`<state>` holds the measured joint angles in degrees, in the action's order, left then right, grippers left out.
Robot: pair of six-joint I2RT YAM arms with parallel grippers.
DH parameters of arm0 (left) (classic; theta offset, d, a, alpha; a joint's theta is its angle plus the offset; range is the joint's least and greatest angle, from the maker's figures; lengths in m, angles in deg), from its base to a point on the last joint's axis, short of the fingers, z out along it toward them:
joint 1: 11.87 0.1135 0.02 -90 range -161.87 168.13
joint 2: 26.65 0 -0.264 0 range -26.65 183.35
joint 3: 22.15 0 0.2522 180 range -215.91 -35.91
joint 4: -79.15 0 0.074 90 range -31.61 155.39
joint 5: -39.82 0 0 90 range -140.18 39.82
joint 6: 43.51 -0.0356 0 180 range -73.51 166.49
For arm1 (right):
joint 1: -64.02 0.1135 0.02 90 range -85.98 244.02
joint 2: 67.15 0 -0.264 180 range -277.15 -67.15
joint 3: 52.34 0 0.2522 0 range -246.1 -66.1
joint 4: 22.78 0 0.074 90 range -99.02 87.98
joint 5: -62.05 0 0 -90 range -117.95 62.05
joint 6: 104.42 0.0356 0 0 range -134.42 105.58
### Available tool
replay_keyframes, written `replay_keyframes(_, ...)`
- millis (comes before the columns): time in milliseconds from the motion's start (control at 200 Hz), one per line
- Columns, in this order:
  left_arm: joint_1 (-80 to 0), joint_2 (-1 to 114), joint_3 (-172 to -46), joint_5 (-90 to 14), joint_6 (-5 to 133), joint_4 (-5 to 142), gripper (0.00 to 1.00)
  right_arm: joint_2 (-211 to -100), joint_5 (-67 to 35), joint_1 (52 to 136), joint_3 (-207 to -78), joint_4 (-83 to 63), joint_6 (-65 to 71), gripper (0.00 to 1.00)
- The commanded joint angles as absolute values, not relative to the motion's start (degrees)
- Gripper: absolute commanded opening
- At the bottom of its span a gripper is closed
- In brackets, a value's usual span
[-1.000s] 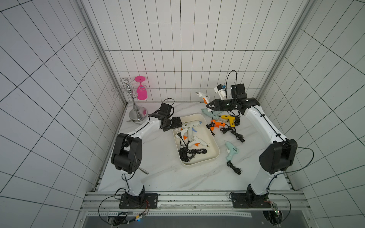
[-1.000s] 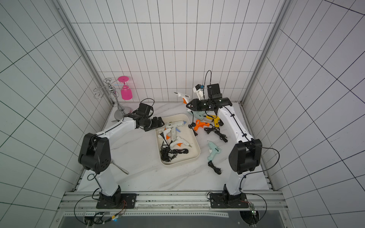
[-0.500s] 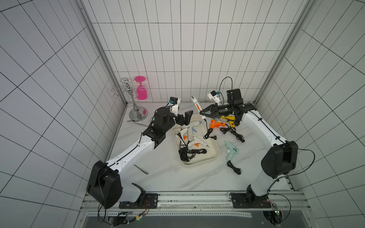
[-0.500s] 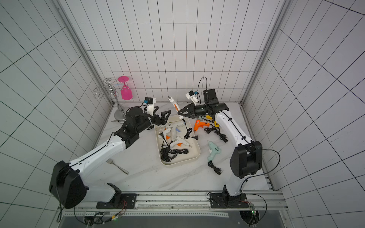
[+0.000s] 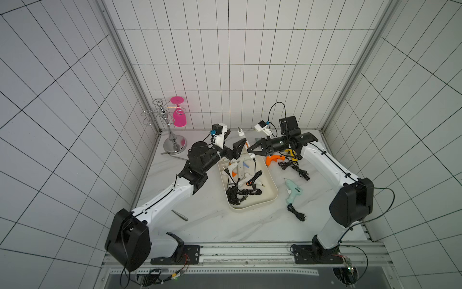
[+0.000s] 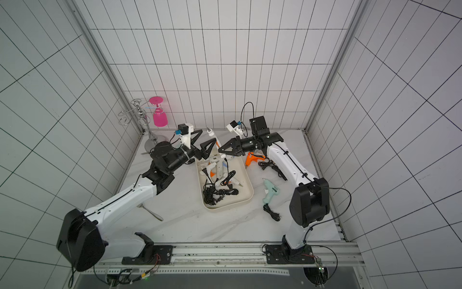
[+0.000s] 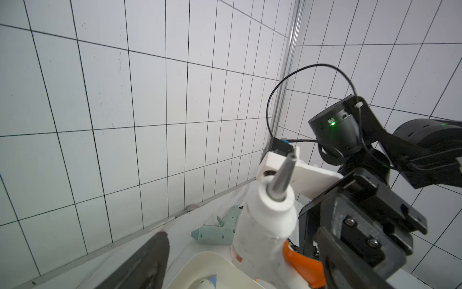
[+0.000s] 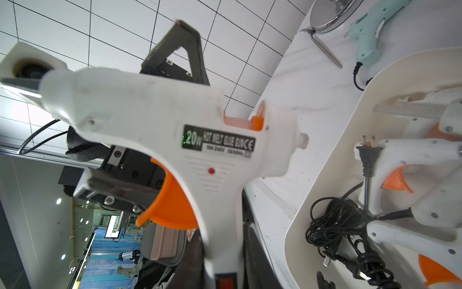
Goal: Put the hot melt glue gun into the storage box
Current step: Pick up the hot melt adhesive gun from the center of the board.
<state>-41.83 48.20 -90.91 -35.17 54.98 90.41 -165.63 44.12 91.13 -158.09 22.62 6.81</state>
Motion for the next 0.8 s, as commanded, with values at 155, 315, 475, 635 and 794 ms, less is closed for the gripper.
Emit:
replay_keyframes(155, -41.84, 49.25, -93.32, -29.89, 53.24, 90.90, 0.87, -165.38, 48.97, 93.45, -156.53, 23.09, 5.57, 0.18)
replay_keyframes(315, -41.85, 50.32, -94.64, -26.97, 53.15, 89.11, 0.49, -165.34, 48.64, 94.61, -157.15, 23.34, 5.97, 0.18)
replay_keyframes(475, -42.00, 50.80, -96.05, -26.02, 52.53, 86.81, 0.18, -166.14, 46.62, 94.87, -156.91, 23.44, 6.29, 0.22)
replay_keyframes(635, -41.96, 52.15, -100.77, -27.39, 51.59, 80.31, 0.00, -166.50, 38.82, 94.40, -159.27, 23.17, 8.45, 0.47)
replay_keyframes(794, -41.93, 55.86, -108.49, -27.35, 47.45, 68.21, 0.00, -162.91, 22.91, 89.85, -156.10, 21.92, 13.24, 0.99)
